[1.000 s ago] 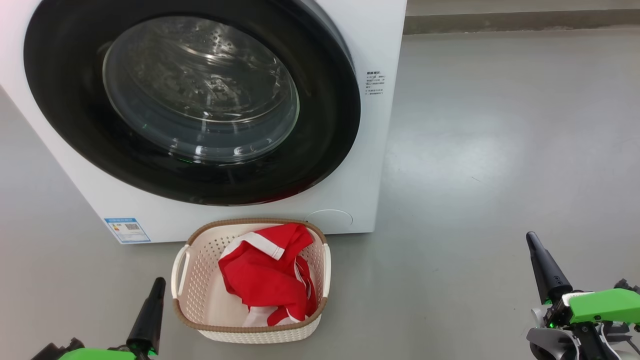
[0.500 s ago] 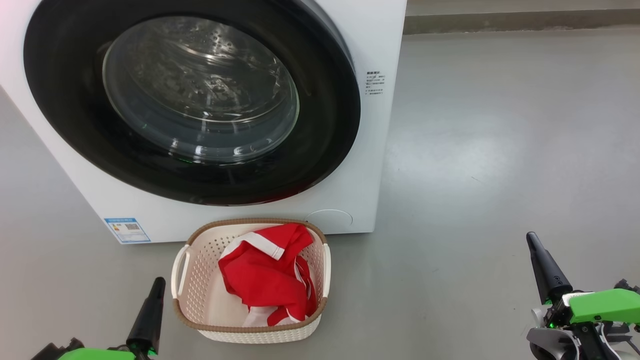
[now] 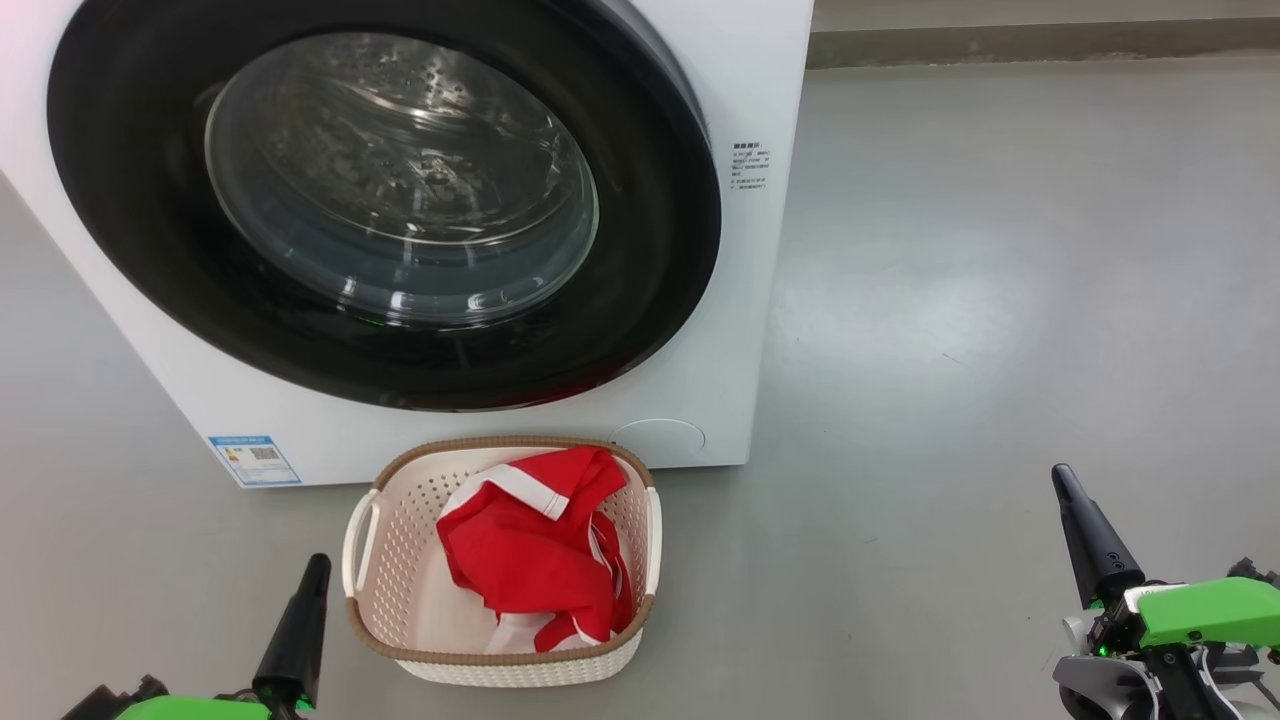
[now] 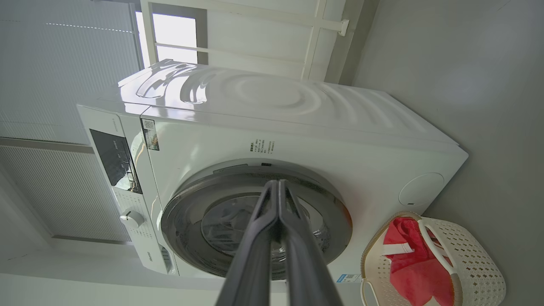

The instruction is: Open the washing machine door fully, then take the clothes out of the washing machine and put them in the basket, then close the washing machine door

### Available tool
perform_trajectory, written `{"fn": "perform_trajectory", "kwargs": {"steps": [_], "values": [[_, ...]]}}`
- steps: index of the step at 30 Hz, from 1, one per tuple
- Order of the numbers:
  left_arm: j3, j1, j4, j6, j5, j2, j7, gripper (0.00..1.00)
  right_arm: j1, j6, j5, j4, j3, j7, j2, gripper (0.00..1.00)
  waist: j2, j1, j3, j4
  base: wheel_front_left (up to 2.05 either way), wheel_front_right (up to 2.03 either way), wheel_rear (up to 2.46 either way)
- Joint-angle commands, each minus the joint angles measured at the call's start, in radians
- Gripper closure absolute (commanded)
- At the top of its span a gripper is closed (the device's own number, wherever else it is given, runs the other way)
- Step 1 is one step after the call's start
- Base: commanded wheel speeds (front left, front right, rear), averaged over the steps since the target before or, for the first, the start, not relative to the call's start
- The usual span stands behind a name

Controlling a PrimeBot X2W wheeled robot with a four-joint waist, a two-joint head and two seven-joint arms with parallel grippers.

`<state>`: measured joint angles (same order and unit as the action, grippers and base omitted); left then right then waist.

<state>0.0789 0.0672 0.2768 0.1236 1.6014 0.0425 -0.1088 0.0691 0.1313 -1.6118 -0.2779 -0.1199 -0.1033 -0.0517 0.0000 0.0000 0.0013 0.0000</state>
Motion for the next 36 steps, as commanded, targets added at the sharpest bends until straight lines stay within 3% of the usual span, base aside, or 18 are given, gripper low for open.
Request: {"fn": "perform_trajectory", "kwargs": {"steps": [1, 36], "values": [[0.037, 0.046, -0.027, 0.007, 0.006, 0.008, -0.006, 1.00, 0.043, -0.001, -0.003, 0.030, 0.013, -0.004, -0.005, 1.00, 0.0000, 0.0000, 0.000, 0.000, 0.00, 0.00, 0.00], [0.036, 0.046, -0.027, 0.007, 0.006, 0.008, -0.005, 1.00, 0.043, -0.001, -0.001, 0.030, 0.011, -0.006, -0.003, 1.00, 0.0000, 0.0000, 0.000, 0.000, 0.00, 0.00, 0.00]]}}
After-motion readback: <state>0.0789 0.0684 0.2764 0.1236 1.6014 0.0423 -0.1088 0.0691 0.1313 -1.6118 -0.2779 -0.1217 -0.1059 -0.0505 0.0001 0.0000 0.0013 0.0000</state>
